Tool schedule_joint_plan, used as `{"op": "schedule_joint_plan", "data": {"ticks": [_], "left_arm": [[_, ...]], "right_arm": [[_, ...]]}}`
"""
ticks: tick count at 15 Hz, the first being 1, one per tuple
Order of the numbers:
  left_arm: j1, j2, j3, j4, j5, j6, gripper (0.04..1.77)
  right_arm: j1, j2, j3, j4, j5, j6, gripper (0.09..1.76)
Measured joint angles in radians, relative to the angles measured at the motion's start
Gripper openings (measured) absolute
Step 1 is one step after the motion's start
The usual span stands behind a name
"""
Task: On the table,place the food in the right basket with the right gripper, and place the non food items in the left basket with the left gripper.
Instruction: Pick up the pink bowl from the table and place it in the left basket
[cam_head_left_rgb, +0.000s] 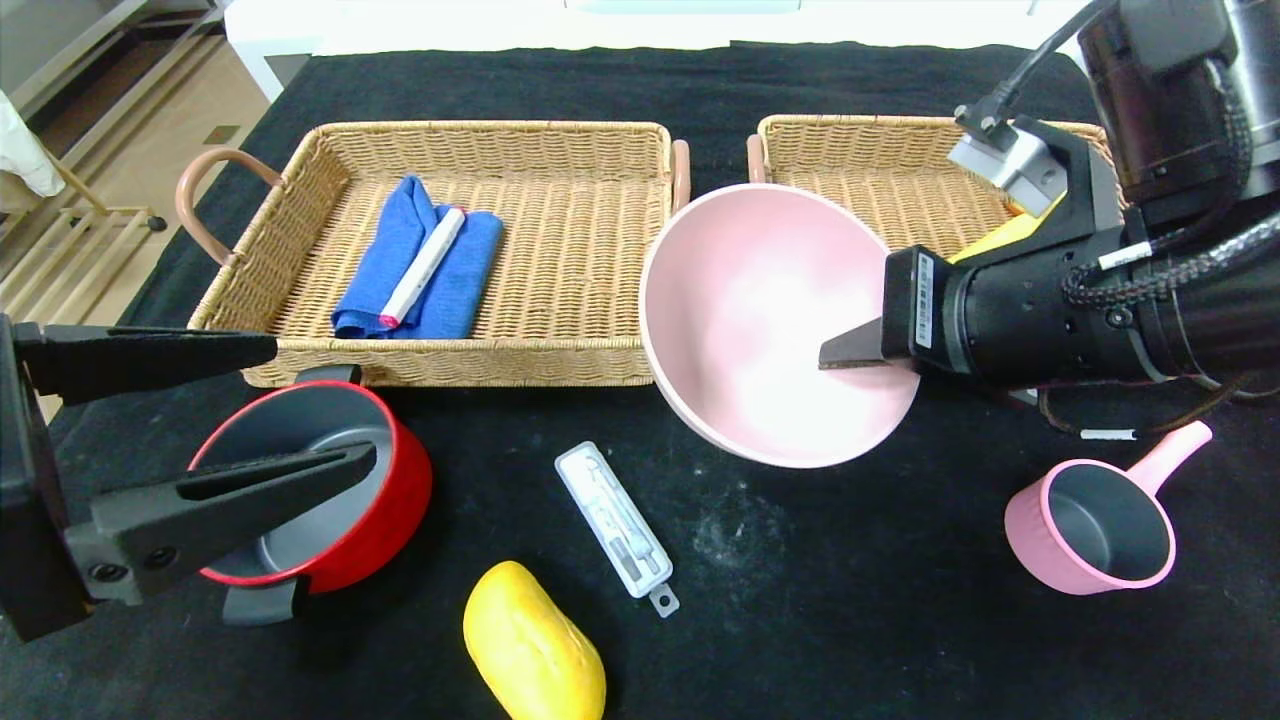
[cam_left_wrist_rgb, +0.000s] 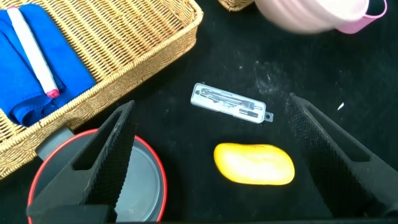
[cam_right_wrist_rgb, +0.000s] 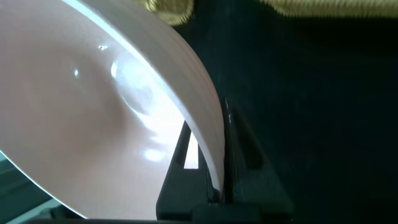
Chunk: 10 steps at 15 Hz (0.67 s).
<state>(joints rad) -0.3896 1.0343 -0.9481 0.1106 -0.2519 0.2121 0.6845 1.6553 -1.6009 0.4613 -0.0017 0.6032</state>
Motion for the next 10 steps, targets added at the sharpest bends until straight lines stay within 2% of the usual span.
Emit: {"op": "schedule_joint_plan", "data": {"ticks": [10], "left_arm": [[-0.001, 0.006, 0.004, 0.005, -0.004, 0.001, 1.72]], "right_arm": [[0.023, 0.203, -0.352, -0.024, 0.009, -0.004, 0.24]]}}
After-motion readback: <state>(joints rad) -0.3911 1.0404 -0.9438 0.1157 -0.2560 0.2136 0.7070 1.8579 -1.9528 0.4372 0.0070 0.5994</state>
